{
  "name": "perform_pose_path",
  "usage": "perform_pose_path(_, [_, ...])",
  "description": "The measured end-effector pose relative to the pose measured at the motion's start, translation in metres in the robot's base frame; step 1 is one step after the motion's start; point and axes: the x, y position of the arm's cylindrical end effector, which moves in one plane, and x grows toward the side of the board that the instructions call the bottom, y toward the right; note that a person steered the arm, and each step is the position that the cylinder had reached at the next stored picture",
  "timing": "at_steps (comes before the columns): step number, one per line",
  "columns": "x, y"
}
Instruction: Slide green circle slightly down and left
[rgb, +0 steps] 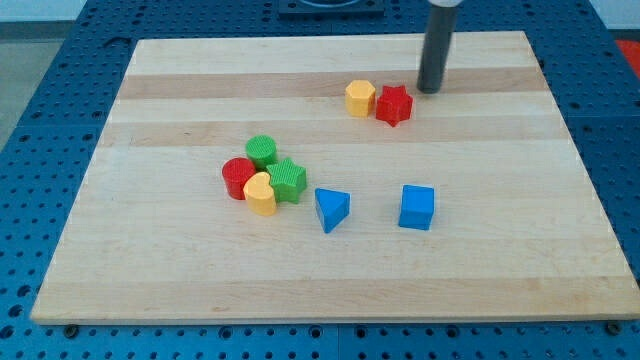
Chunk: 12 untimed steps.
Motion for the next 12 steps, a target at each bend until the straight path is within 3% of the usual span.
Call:
perform_pose_path(4, [0.006, 0.000])
perform_pose_path(5, [0.016, -0.004])
perform_pose_path(6, [0.041, 0.031])
perform_pose_path(7, [0.073, -0.006])
perform_pose_path(8, [0.073, -0.074])
perform_pose_path(9, [0.115, -0.094])
perform_pose_path(12, [0.098, -0.282])
